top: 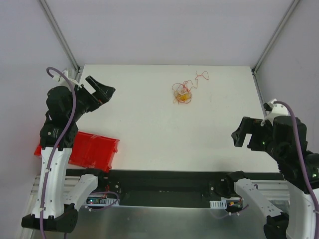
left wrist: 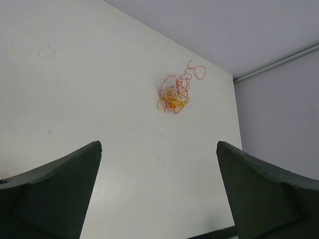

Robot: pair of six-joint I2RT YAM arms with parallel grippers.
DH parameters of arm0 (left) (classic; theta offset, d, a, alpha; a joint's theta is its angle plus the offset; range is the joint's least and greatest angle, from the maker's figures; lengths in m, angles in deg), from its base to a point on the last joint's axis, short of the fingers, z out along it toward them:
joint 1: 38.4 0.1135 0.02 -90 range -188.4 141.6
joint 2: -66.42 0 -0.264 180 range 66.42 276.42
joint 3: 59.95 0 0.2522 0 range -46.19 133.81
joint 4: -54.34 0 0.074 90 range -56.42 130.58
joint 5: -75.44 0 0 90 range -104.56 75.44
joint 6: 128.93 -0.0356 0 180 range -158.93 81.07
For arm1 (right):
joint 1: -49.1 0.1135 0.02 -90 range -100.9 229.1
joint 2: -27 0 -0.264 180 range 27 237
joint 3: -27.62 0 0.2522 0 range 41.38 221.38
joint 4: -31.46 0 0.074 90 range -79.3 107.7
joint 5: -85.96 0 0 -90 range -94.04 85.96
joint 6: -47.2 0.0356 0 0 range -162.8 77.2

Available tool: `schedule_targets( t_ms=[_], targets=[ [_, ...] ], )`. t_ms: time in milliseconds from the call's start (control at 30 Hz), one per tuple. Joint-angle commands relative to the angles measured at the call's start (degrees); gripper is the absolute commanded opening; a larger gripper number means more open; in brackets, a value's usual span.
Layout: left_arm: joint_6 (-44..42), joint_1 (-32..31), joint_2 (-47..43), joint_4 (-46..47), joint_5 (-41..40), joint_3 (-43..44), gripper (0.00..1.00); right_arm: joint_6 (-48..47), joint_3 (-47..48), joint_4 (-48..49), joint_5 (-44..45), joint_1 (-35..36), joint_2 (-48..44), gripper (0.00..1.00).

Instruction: Untangle the cables

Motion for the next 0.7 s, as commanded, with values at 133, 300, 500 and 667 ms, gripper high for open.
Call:
schedule_targets(
  t_ms=[133, 300, 500, 667],
  targets=[
    [10.1, -7.8, 12.5, 1.0, 4.9, -0.5, 0.99, -1.3, -0.2, -5.2, -4.4, -0.4, -2.2, 0.96],
    [16.0, -17.7, 23.2, 11.4, 6.9, -1.7, 0.99, 0.1, -3.3, -5.4, -11.9, -0.3, -2.9, 0.96],
    [27.7, -23.4, 36.3, 35.6, 4.1, -5.5, 0.99, 0.6, -2.7, -7.2, -9.8, -0.3, -4.4, 0.96],
    [32.5, -27.2, 52.0, 45.1, -4.4, 0.5, 0.99, -1.5, -1.2, -10.8, -3.9, -0.2, -4.7, 0.96]
  ],
)
